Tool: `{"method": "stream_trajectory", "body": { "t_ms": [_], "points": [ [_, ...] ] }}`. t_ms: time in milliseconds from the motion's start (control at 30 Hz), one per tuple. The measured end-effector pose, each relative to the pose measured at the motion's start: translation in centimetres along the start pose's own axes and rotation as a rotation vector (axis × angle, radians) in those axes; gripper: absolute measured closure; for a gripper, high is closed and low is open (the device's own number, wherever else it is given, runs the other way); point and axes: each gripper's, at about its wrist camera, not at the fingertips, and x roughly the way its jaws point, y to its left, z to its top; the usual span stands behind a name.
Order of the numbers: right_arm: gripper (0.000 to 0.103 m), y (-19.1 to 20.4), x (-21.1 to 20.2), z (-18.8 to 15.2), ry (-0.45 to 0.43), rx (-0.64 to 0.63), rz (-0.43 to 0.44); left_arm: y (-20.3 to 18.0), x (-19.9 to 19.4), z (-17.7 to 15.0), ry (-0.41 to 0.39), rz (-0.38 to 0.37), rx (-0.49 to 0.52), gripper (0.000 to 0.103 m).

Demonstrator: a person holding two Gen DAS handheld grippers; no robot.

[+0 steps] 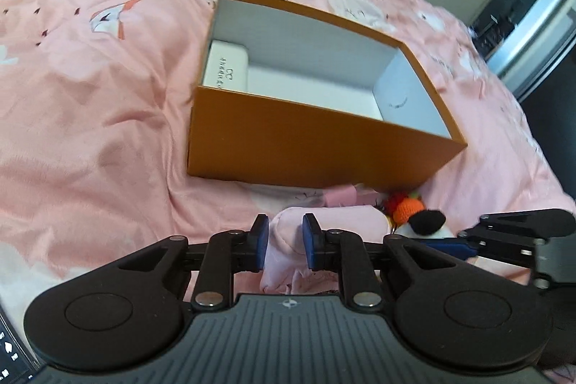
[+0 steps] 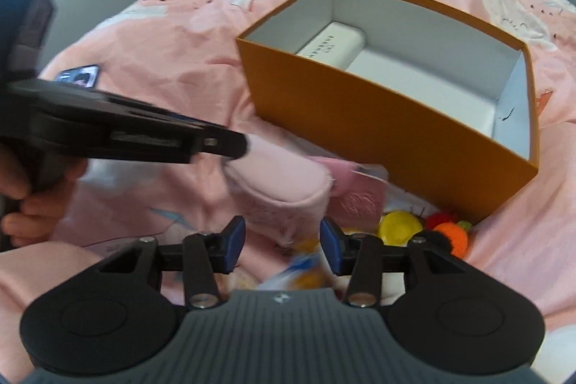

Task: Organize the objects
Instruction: 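Grasp the pink fabric pouch with the left gripper, then hold the pink pouch with the left gripper while the right gripper grasps the pink card holder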

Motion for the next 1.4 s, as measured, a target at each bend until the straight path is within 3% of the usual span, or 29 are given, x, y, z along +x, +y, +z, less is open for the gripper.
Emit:
{"method": "stream_trajectory", "body": {
  "t_ms": [167,267,333,467,533,600,767,967,1100,1233,1367,1400],
  "points": [
    [0.066,-1.7,2.8,0.5,0.027,0.072,-0.018,0.9,-0.4,-0.3,-0.004,-0.013,-0.009,0.08],
    [0.066,-2.5,3.4,0.4,0.046,0.118,-0.012,1.1,-0.4,-0.6,0.004,-0.025,0.013,0.069],
    [0.066,-2.9,3.5,0.3,0.046,0.138,-0.007,1.2,-0.1,-0.8,0.008,-0.031,0.015,0.055],
    [0.068,-3.6,3.8,0.3,0.032,0.175,0.016,1.6,-0.3,-0.9,-0.015,-0.047,-0.007,0.052],
    [0.083,-3.9,4.1,0.5,0.002,0.19,0.023,1.9,-0.7,-1.0,-0.025,-0.056,-0.017,0.051],
    [0.087,-4.2,4.6,0.8,-0.006,0.2,-0.006,2.0,-0.4,-1.1,-0.003,-0.048,-0.013,0.05],
    [0.085,-5.5,5.1,1.0,-0.008,0.251,-0.014,2.0,2.3,-0.9,0.098,-0.025,-0.027,0.05],
    [0.084,-7.0,4.9,0.8,-0.005,0.274,-0.08,0.4,4.4,0.4,0.131,-0.042,0.038,0.05],
    [0.085,-7.4,5.6,0.8,0.01,0.27,-0.092,0.8,6.1,1.1,0.155,-0.034,-0.005,0.05],
    [0.072,-7.7,6.0,0.8,0.015,0.257,-0.097,1.1,7.5,1.2,0.185,-0.051,-0.044,0.051],
    [0.07,-8.4,7.0,0.8,0.04,0.277,-0.079,0.8,8.4,1.0,0.188,-0.036,-0.043,0.056],
    [0.068,-8.5,7.1,0.8,0.042,0.28,-0.075,0.9,8.5,1.0,0.187,-0.035,-0.049,0.062]
  ]
}}
